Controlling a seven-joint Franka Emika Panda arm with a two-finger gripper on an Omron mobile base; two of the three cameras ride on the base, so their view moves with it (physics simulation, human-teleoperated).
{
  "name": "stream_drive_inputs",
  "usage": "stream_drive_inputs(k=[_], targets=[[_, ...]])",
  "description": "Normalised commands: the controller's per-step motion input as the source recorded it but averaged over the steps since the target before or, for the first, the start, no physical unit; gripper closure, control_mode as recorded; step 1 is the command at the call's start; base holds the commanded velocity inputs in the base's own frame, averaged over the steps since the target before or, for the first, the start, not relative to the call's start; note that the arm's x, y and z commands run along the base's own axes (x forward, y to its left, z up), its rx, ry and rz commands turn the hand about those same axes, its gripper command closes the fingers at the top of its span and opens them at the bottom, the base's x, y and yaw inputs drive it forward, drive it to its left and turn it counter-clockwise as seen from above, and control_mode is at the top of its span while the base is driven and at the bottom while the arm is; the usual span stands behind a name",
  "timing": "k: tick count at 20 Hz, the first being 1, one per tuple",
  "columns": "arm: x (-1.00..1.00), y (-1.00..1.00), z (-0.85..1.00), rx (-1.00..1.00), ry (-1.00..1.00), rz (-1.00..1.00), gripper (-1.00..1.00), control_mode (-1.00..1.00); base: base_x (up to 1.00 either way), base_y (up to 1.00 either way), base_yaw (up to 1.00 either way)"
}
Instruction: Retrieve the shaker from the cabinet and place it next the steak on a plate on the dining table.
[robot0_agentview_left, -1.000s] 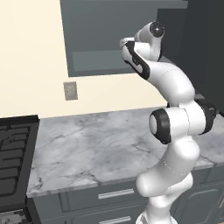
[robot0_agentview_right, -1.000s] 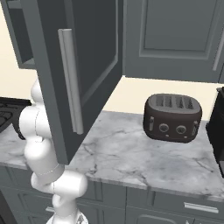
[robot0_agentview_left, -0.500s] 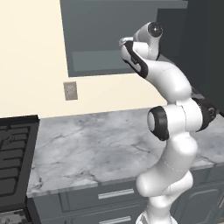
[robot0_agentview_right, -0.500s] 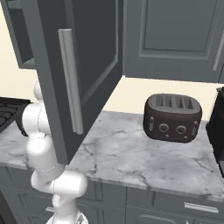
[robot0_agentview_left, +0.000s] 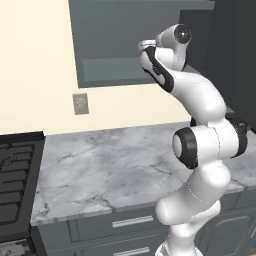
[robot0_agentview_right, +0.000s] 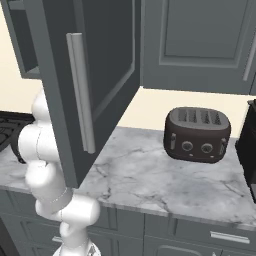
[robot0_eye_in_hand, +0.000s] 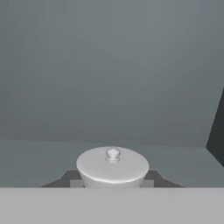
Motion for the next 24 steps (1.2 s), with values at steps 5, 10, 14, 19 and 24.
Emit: stream_drive_inputs(k=[5, 10, 14, 19, 24], targets=[[-1.0, 0.0, 0.13, 0.0, -0.29, 0.0, 1.0, -1.0, 0.0, 0.0, 0.0], [-1.0, 0.0, 0.18, 0.0, -0.22, 0.0, 1.0, -1.0, 0.0, 0.0, 0.0], [-1.0, 0.04, 0.39, 0.0, -0.09, 0.0, 1.0, -1.0, 0.0, 0.0, 0.0], [-0.99, 0.0, 0.43, 0.01, -0.01, 0.0, 1.0, -1.0, 0.0, 0.0, 0.0], [-1.0, 0.0, 0.26, 0.03, 0.0, -0.06, 1.0, -1.0, 0.0, 0.0, 0.0]])
